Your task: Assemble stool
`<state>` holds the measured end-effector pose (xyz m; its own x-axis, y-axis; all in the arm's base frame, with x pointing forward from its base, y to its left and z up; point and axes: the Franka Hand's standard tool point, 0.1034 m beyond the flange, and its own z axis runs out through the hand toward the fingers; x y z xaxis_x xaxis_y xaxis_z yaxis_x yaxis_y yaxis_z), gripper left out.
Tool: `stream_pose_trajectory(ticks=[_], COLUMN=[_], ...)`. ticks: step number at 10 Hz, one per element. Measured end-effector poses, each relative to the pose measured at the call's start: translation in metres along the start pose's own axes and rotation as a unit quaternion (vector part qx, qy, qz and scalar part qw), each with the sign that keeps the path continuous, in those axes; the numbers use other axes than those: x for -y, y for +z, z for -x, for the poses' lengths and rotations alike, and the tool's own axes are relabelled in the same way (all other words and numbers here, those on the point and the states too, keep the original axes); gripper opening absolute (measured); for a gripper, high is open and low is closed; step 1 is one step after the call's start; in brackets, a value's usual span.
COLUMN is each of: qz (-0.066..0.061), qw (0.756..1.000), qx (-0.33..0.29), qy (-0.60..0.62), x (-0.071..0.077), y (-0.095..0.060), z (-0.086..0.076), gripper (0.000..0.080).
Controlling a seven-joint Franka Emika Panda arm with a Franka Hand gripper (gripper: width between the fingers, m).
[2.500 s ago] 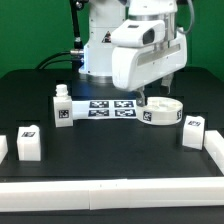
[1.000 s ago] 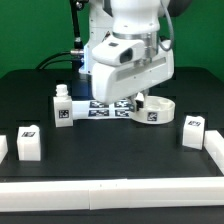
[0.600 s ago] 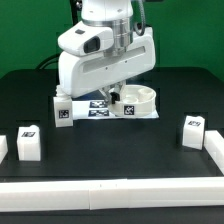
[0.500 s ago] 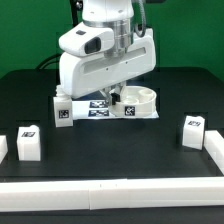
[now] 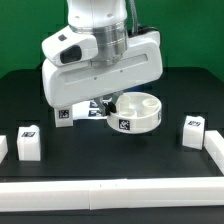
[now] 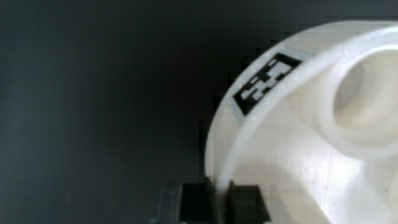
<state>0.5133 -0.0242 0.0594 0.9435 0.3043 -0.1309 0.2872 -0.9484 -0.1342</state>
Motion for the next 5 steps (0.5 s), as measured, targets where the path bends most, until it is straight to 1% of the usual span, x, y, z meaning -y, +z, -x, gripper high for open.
stream_pose_trajectory(ticks=[1, 4, 5], qz=[0.001, 0.0, 0.003], qw=[1.0, 1.0, 1.0], qx=[-0.003, -0.001, -0.001], qy=[0.014, 0.003, 0.011], x=[0.0029, 0.0033, 0.0054], y=[-0.0049, -0.0015, -0.0003], z=[-0.0151, -0.0127, -0.0139], gripper=[0.0024, 0.0024, 0.0024])
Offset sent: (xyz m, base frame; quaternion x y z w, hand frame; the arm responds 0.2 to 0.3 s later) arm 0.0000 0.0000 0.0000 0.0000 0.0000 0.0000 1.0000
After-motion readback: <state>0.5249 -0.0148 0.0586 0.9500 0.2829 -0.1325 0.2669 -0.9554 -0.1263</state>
